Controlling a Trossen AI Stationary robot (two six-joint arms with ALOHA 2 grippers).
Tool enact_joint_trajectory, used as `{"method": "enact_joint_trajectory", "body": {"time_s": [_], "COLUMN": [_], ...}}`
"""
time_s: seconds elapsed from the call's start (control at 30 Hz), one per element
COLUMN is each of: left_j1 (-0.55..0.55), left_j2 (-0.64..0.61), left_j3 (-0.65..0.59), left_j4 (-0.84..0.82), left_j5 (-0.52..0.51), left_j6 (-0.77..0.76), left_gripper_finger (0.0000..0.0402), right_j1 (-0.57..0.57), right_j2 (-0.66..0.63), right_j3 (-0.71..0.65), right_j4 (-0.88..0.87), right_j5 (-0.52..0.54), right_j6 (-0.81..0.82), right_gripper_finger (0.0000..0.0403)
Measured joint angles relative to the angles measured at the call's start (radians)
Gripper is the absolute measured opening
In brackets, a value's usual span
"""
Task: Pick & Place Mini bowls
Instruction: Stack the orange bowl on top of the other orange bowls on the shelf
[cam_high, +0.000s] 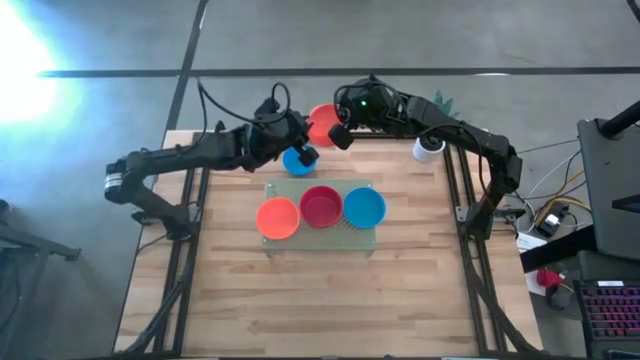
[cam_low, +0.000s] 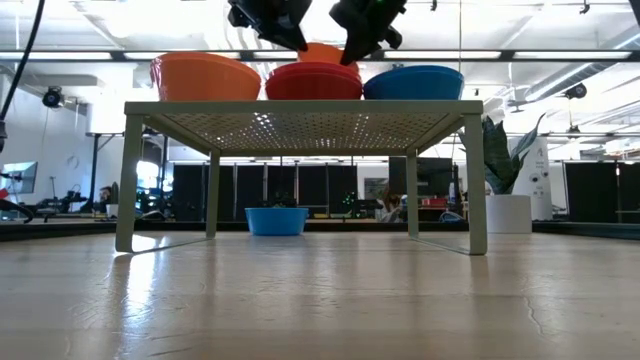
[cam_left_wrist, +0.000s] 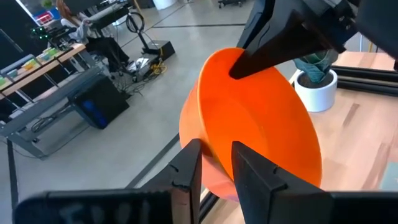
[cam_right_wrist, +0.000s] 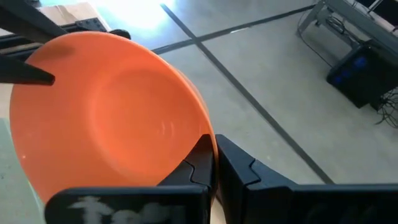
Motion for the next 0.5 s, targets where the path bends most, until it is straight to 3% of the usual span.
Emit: {"method": "enact_joint_trajectory", "body": {"time_s": [0.5], "left_j1": [0.015], "left_j2": [0.024], "left_j3": [0.0], "left_j4": [0.008], "left_j5": [-0.045], "left_j6": [-0.074], "left_gripper_finger": [0.0064], "right_j1": [0.019], "right_j2": [0.0], "right_j3": [0.0], "right_j4": [0.004], "right_j5": [0.004], "right_j6": [-0.008], "right_gripper_finger": [0.0008]}}
